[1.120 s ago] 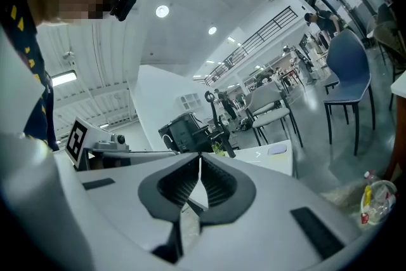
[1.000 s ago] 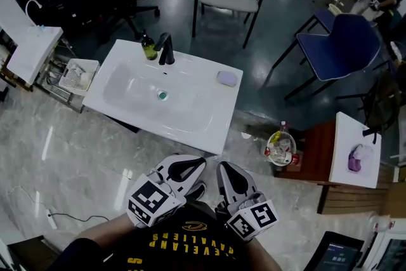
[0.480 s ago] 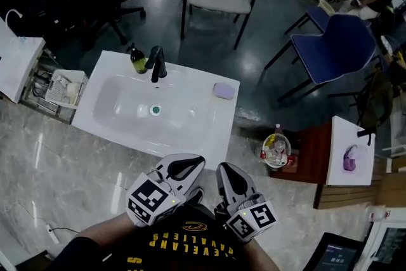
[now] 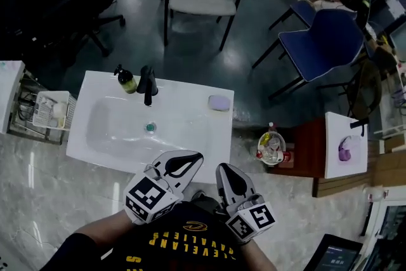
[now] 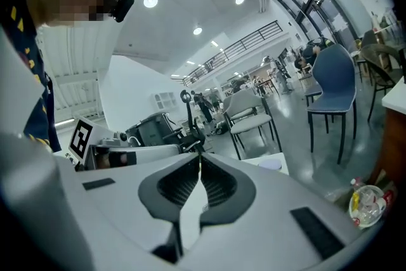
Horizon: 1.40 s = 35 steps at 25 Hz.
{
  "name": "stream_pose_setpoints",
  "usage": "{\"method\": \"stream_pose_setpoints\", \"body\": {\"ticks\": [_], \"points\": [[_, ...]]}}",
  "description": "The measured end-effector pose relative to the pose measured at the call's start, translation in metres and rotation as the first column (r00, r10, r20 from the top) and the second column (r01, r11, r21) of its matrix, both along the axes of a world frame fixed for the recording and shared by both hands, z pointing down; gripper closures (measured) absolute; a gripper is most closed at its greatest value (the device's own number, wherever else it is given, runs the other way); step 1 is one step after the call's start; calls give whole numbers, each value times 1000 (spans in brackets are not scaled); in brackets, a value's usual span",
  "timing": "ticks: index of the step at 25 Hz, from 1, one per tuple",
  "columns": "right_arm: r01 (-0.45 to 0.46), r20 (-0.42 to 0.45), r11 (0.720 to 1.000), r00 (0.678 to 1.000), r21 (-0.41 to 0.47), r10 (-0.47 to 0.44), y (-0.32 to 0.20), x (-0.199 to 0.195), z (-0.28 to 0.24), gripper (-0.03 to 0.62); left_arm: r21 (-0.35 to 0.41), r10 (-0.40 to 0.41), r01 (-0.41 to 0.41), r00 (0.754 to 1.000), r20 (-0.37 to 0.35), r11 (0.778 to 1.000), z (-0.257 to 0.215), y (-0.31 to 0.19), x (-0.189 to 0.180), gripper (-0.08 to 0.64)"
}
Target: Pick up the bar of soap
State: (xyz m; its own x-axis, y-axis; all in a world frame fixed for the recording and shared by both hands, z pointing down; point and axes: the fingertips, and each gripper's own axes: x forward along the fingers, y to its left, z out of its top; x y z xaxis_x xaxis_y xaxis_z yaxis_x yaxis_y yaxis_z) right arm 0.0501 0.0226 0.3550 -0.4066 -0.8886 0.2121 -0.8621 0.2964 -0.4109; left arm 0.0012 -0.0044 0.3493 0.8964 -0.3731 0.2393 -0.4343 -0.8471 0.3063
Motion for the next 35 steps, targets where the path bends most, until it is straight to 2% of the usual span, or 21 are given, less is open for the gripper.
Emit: {"method": "stream_pose_setpoints", "body": {"ticks": [4, 9, 14, 20, 26, 32, 34, 35], "points": [[-40, -4, 999, 999, -23, 40, -6, 8, 2, 572, -26, 21, -21, 1000, -10, 999, 4, -10, 3, 546], [-43, -14, 999, 999, -32, 42, -19, 21, 6, 572, -31, 17, -17, 1000, -8, 999, 8, -22, 14, 546], [11, -29, 999, 1000, -37, -12, -42, 33, 11, 572, -29, -42, 42, 999, 3, 999, 8, -37, 17, 546], [121, -107, 992, 986, -31, -124, -78, 57, 16, 571, -26, -128, 129, 991, 39, 991, 13, -52, 27, 546], [223, -170, 974, 959, -43, -227, -108, 82, 30, 571, -29, -212, 215, 974, 81, 976, 21, -64, 45, 546], [319, -253, 945, 911, -65, -325, -129, 100, 48, 569, 3, -250, 252, 959, 130, 968, 31, -72, 66, 543], [357, -293, 930, 884, -81, -365, -136, 105, 57, 542, 3, -264, 266, 954, 145, 964, 34, -73, 68, 523], [377, -311, 921, 868, -95, -387, -138, 107, 62, 505, 0, -268, 271, 951, 151, 962, 35, -72, 69, 507]]}}
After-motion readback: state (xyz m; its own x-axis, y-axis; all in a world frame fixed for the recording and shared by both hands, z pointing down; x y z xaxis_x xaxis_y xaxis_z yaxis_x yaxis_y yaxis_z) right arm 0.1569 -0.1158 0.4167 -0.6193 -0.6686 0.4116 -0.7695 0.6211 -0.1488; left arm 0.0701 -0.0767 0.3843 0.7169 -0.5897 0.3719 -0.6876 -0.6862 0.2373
